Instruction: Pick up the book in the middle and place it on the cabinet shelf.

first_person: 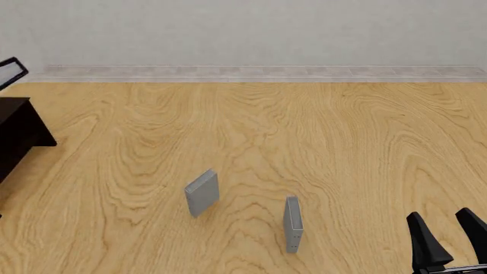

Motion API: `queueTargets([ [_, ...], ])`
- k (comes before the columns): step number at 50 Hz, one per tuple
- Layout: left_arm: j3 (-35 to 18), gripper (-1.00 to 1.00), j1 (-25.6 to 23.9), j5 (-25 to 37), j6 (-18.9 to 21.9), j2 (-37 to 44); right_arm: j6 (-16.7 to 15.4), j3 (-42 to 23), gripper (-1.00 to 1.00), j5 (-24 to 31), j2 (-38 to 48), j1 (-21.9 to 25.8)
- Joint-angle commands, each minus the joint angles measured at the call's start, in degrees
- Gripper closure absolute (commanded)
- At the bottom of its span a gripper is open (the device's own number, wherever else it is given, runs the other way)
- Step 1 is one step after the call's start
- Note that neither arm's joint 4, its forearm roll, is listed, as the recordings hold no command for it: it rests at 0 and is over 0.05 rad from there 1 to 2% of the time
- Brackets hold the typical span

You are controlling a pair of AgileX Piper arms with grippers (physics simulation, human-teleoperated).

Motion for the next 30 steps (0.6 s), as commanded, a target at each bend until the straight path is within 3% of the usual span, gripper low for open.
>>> queueTargets([
  [1, 1.08, 1.0, 6.58, -9.62, 5.43, 2.91, -0.02, 0.0, -1.0, -0.01, 0.0, 0.0],
  [3, -2.05, 1.0, 6.93, -8.39, 3.47, 4.05, 0.0, 0.0, -1.0, -0.01, 0.0, 0.0],
  [9, -4.8, 1.0, 8.19, -7.65, 2.01, 6.48, 0.02, 0.0, -1.0, 0.01, 0.0, -0.01],
  [22, -7.33, 1.0, 8.63, -11.33, 0.56, 12.03, 0.0, 0.0, -1.0, 0.01, 0.0, -0.01],
  [30, -6.56, 1.0, 8.27, -12.34, -2.9, 15.64, 0.01, 0.0, -1.0, 0.0, 0.0, -0.01],
])
